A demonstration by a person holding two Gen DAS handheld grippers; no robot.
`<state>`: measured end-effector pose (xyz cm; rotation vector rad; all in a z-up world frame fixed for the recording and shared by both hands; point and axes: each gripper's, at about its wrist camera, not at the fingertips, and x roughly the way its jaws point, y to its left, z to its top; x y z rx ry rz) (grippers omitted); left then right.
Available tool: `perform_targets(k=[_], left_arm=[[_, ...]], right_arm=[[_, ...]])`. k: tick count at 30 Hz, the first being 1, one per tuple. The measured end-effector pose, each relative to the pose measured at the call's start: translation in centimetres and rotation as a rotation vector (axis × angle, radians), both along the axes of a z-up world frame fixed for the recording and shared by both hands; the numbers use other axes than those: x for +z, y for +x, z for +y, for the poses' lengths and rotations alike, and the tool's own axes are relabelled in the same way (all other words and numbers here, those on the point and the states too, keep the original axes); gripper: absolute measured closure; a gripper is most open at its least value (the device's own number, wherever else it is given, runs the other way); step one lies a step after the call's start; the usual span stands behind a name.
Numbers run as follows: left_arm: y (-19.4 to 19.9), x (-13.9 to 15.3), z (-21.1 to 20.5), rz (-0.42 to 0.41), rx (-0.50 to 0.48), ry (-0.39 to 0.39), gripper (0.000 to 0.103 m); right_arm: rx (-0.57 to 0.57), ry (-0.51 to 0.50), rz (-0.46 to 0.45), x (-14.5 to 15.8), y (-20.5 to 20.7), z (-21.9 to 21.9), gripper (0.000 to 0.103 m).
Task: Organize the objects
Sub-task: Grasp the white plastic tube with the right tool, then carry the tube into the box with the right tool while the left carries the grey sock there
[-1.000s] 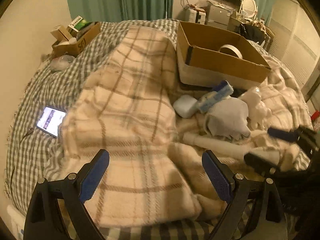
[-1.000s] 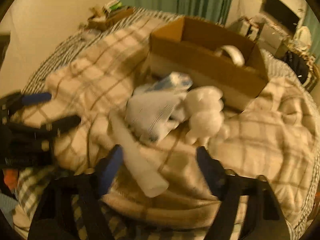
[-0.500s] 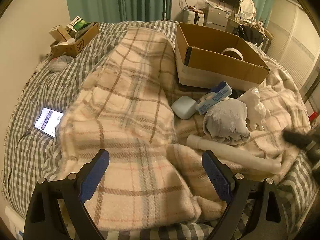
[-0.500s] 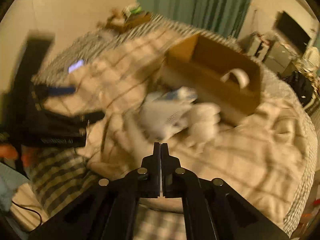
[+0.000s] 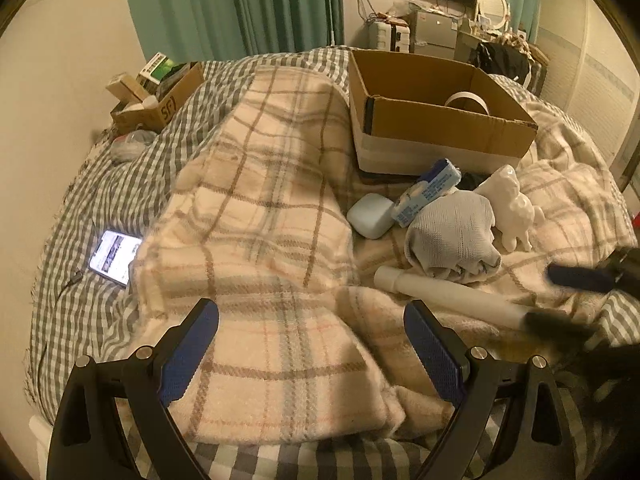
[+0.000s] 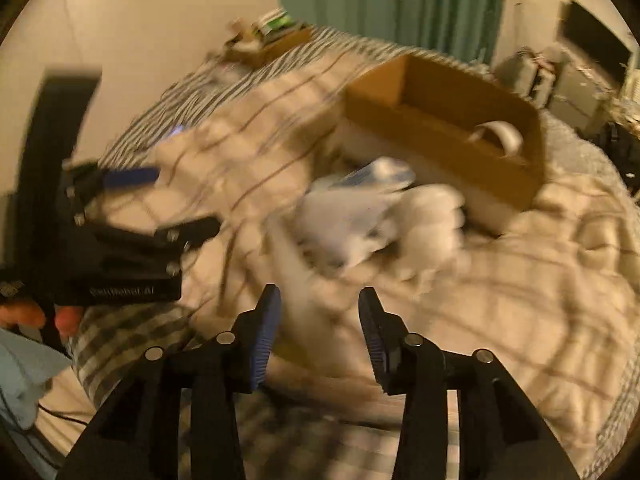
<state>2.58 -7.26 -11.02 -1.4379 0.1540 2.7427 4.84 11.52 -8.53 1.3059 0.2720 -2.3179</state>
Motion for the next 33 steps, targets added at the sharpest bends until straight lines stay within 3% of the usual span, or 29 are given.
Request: perform_targets(k=[6, 7, 8, 11, 19, 26, 30, 33], left_arm=[[-0.3, -0.9, -1.1, -0.039, 0.016, 0.063, 0.007], [-0.3, -0.9, -1.1, -0.041, 0.011, 0.068, 0.007], [-0.3, -1.0, -1.1, -0.044, 0.007, 0.071, 0.007], [-0.4, -1.2, -1.3, -0.051, 0.004, 0.078, 0.007], [-0.4, -1.4, -1.4, -0.06, 0.015, 0.078, 0.007], [-0.4, -1.3, -1.1, -0.055, 0.013, 0.05, 0.007], [-0.3, -1.0, -1.0, -0.048, 0.016, 0.045, 0.007], [-0.4, -0.6, -0.5, -0.033, 0.01, 0.035, 0.007]], right_arm=[[0.029, 0.085, -0.062, -3.3, -0.9, -2.0, 0.062], [0.023, 0.083, -0.078, -3.6, -1.2, -1.9, 0.065], [0.016, 0.082, -0.088, -3.8, -1.3, -1.8, 0.077], [0.019, 0.07, -0.093, -3.4, -1.1, -1.5, 0.088], [0.006, -0.009, -0.124, -0.6, 1.1, 0.7, 0.091], [-0.079, 0.004, -0.017, 2.0, 2.3, 3.5, 0.095], [-0.2, 0.125, 0.152, 4.1, 2.3, 5.2, 0.097], [-0.288, 0.131, 0.227, 5.7, 1.8, 7.0, 0.097]])
